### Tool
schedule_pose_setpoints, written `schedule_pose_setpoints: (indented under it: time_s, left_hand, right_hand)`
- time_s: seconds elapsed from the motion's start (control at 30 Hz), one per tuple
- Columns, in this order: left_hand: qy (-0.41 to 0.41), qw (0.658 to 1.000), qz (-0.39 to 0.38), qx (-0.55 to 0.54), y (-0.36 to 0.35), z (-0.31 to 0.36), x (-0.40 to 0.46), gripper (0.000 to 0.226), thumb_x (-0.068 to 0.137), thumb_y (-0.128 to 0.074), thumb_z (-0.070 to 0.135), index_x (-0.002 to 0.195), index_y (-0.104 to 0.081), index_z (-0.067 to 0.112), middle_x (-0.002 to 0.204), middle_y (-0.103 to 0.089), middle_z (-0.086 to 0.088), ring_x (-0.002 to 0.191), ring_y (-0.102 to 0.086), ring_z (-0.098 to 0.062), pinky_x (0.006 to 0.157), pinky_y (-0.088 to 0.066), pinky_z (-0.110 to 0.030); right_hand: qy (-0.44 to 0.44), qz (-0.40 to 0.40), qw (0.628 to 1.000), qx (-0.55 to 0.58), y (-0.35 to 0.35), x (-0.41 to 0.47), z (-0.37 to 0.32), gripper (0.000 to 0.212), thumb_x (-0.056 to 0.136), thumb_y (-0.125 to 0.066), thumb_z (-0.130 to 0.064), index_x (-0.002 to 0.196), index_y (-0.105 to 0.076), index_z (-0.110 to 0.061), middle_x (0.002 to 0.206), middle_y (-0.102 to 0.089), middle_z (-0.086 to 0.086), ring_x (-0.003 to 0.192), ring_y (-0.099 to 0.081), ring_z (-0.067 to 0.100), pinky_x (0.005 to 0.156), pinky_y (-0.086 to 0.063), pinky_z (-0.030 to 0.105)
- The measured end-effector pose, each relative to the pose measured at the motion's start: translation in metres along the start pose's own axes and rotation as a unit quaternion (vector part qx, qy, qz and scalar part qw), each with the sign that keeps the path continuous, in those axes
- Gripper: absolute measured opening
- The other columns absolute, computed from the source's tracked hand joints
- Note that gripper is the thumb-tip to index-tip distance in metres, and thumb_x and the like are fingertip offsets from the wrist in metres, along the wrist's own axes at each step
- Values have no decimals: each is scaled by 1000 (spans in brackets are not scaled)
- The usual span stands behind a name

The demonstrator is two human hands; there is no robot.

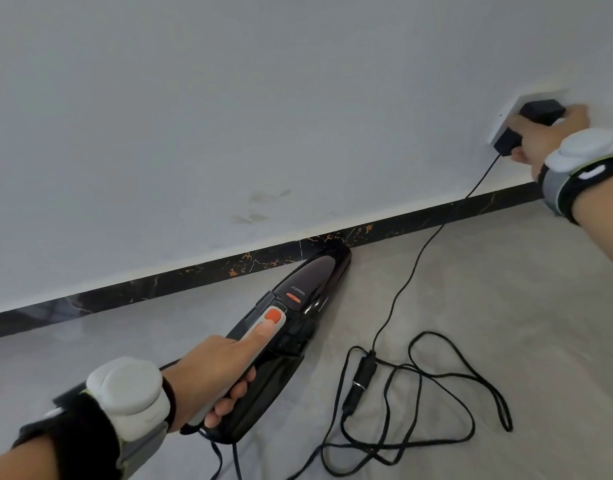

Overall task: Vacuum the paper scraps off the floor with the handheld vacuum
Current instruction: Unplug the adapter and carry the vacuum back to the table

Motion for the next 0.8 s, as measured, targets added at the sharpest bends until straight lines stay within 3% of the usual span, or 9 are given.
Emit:
schedule_pose_setpoints:
  time_s: [0.1, 0.17, 0.23, 0.33, 0.43, 0.47, 0.53, 0.67, 0.8]
  left_hand:
    - [2, 1000, 1, -4, 1, -1, 2, 77, 68, -49, 88, 73, -54, 11, 53, -49, -4, 37, -39, -16, 41, -36, -22]
    - [3, 1000, 2, -4, 0, -1, 3, 77, 67, -49, 88, 72, -54, 11, 53, -49, -4, 37, -40, -16, 40, -36, -21]
    - [2, 1000, 1, -5, -1, -1, 3, 78, 66, -50, 88, 72, -54, 11, 53, -50, -5, 37, -40, -16, 39, -36, -21]
    - [-4, 1000, 2, -11, 0, -1, 5, 79, 66, -50, 89, 74, -54, 11, 54, -49, -6, 37, -39, -17, 40, -35, -21]
    - [-6, 1000, 7, -23, 1, -3, 7, 77, 69, -51, 88, 74, -54, 11, 53, -48, -5, 37, -37, -17, 40, -33, -20]
    - [-8, 1000, 9, -26, 0, -3, 7, 76, 70, -52, 86, 74, -54, 11, 52, -47, -5, 37, -37, -16, 39, -32, -19]
    - [-20, 999, 14, -29, 0, -5, 8, 70, 75, -56, 80, 76, -54, 10, 50, -46, -4, 36, -35, -16, 37, -32, -19]
    - [-37, 999, 8, -38, 1, -14, 9, 50, 82, -72, 56, 76, -51, 11, 50, -44, -3, 36, -35, -14, 35, -31, -19]
    - [-44, 998, 17, -42, 13, -35, 2, 37, 87, -74, 38, 75, -51, 10, 50, -44, -4, 37, -34, -15, 36, -31, -20]
  right_hand:
    - [2, 12, 1000, -28, 16, -1, -9, 45, 87, -71, -30, 116, -39, -18, 124, -64, 16, 82, -68, 20, 47, -53, 14]
    - [-1, 35, 998, -48, 26, -13, -2, 54, 79, -71, -35, 120, -45, -14, 115, -71, 15, 89, -73, 32, 66, -63, 30]
    - [-5, 58, 997, -52, 37, -29, 15, 70, 73, -74, -45, 128, -50, -8, 109, -68, 11, 92, -73, 35, 82, -63, 47]
    - [31, 30, 999, -30, 35, -68, 37, 60, 75, -80, -47, 119, -59, -13, 111, -65, 4, 101, -68, 25, 93, -59, 47]
    - [-27, -108, 991, 80, 8, -122, 74, 29, 83, -79, -32, 102, -59, -25, 104, -64, 2, 103, -67, 24, 74, -64, 34]
    - [-67, -162, 978, 108, -2, -148, 86, 31, 80, -81, -35, 100, -60, -25, 100, -63, 1, 98, -66, 20, 68, -62, 29]
    - [-134, -226, 961, 82, -12, -195, 111, 47, 64, -85, -46, 98, -66, -21, 95, -62, 1, 89, -63, 14, 71, -57, 28]
    - [-153, -214, 955, -137, 0, -253, 162, 46, 77, -83, -49, 81, -69, -4, 81, -65, 11, 76, -61, 25, 67, -45, 36]
    - [-214, -216, 935, -180, -8, -310, 201, 59, 68, -81, -63, 76, -75, -5, 73, -72, 10, 73, -67, 29, 65, -47, 36]
Point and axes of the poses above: each hand's wrist, its own x-axis towards the middle knuckle, its own y-axis out of the back of the hand, z = x × y, the point moved 10 cm from there along x, towards the middle knuckle
